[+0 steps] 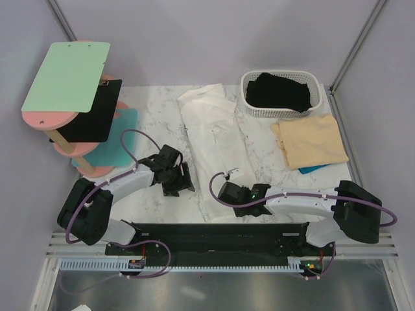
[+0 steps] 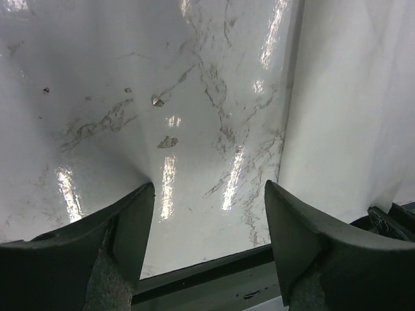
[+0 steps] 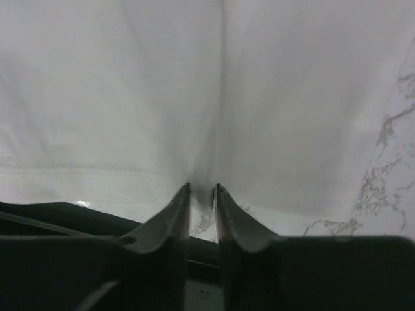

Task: Fold and stack the t-shirts
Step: Rotate the tshirt 70 degrees, then grab the bottom of the folded rectangular tshirt with both arms

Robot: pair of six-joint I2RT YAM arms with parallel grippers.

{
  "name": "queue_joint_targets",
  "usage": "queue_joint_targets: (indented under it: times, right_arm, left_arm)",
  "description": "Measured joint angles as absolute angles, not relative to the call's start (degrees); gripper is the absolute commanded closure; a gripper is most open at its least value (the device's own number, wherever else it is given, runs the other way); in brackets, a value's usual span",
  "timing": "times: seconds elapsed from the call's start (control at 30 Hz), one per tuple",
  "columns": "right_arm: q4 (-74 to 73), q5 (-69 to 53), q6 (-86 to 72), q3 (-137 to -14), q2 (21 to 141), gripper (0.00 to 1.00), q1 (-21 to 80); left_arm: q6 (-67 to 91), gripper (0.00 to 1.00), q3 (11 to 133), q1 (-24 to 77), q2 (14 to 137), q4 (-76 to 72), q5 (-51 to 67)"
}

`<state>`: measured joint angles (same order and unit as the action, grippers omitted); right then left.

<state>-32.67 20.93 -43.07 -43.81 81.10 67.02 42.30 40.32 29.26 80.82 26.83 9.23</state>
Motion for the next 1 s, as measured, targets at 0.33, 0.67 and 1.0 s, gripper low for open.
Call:
queue_joint_targets:
  times: [0.33,0.67,1.0]
  right_arm:
    - [-34.28,27.35,-45.82,-43.79,69.41,0.25,65.93]
    - [-34.17,27.07,-47.2,-35.77,63.96,0.31,51.77]
    - [-29.43,21.37,-48.18,-28.56,62.94,0.5,45.67]
  left_arm:
    - [43.55,0.27,36.38,33.93,73.49,24.29,10.22]
    - [52.31,0.38,31.38,44.86,72.73,15.25,11.22]
    - [58.57,0.55,30.55,50.33,77.58,7.84,11.09]
